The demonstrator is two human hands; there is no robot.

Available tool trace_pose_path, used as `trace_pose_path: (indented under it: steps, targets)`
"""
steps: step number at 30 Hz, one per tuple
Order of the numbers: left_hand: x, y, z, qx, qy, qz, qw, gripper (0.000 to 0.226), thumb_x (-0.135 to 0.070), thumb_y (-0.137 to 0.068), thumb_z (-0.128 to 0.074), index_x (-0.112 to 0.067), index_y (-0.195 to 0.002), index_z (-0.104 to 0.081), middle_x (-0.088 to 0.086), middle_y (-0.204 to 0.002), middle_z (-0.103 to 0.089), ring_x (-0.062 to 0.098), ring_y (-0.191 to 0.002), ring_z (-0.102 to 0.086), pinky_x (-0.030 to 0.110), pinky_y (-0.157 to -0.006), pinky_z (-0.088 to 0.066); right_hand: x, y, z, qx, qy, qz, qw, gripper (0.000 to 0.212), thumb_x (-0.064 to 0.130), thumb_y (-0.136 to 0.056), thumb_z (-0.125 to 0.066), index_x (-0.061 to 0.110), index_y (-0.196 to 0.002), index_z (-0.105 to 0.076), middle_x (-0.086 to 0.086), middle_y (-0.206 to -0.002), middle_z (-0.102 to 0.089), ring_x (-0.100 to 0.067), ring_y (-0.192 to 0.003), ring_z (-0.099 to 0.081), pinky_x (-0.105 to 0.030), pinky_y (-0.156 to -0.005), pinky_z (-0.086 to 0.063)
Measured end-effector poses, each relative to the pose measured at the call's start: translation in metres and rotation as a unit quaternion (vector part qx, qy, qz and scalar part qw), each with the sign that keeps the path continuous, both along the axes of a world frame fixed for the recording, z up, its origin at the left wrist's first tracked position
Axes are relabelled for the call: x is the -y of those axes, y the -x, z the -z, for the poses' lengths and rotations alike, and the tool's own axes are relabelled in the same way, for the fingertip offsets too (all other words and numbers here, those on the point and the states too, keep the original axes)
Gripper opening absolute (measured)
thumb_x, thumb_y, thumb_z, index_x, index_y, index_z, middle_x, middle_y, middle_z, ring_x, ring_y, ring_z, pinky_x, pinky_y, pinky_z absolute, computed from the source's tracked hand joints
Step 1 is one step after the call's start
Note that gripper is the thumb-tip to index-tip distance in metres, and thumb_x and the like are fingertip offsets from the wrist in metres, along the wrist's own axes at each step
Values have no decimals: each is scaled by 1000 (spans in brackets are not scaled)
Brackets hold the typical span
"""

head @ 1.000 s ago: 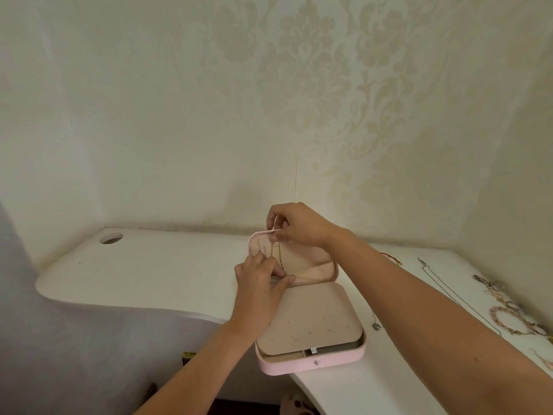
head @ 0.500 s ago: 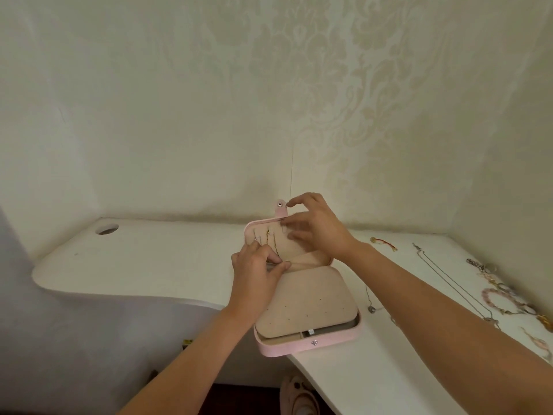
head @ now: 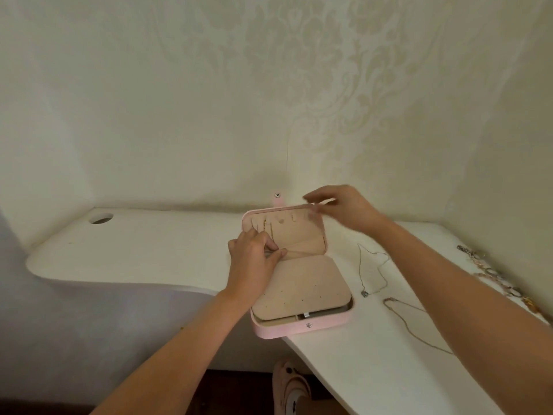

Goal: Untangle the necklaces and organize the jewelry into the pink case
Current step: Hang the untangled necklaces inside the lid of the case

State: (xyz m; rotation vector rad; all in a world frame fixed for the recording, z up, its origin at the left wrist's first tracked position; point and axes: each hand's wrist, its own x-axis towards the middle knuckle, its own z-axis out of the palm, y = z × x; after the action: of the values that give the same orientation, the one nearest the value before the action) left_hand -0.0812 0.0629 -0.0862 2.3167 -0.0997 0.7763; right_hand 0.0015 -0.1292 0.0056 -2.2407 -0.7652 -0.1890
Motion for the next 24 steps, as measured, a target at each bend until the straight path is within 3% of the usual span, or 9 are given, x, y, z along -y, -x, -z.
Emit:
trace_pose_path:
  steps: [3, 7, 10, 14, 20, 24]
  targets:
    - [0, 0, 1, 5, 0, 1, 1000, 23, -27, -79, -76, -25, -74, -54, -5, -83, -58, 14, -86, -50, 27, -76, -19, 53, -14, -17, 11, -36, 130, 991, 21, 5, -86, -67, 18, -101, -71, 4, -102, -69, -7, -90, -62, -20, -87, -46]
    - [0, -1, 0, 4, 1, -3, 1000, 20, -27, -79, -76, -23, -74, -58, -6, -83, -58, 14, -86, -51, 26, -76, -18, 106, -33, -1, -130, 124, 239, 954, 27, 6, -80, -74, 10, -106, -71, -6, -109, -68, -14, -95, -57, -23, -84, -41]
    - [0, -1, 0, 4, 1, -3, 1000, 19, -27, -79, -77, -20, -75, -60, -5, -83, -59, 15, -86, -52, 26, -77, -19, 113, -34, 22, -168, 185, 231, 940, 28, 9, -77, -78, 9, -104, -71, -2, -97, -64, -14, -86, -55, -17, -64, -39]
    - [0, 0, 0, 3, -6, -8, 1000, 18, -27, -79, -77, -19, -76, -61, -7, -82, -57, 15, -86, -52, 27, -78, -20, 111, -33, 45, -171, 213, 182, 945, 22, 19, -72, -83, 18, -90, -71, 7, -83, -60, -13, -83, -57, -22, -71, -41]
    - [0, 1, 1, 14, -3, -1, 1000, 26, -24, -77, -79, -26, -72, -54, -19, -77, -47, 13, -81, -51, 25, -78, -19, 119, -30, 54, -171, 173, 126, 962, 14, 19, -73, -82, 22, -67, -70, 13, -59, -59, -2, -57, -51, -13, -57, -37]
    - [-1, 0, 1, 11, 0, 2, 1000, 26, -24, -77, -79, -27, -72, -53, -15, -79, -52, 13, -82, -52, 25, -78, -19, 116, -27, 59, -126, 233, 131, 955, 13, 22, -85, -71, 11, -77, -70, 15, -64, -58, 0, -61, -49, -13, -58, -36]
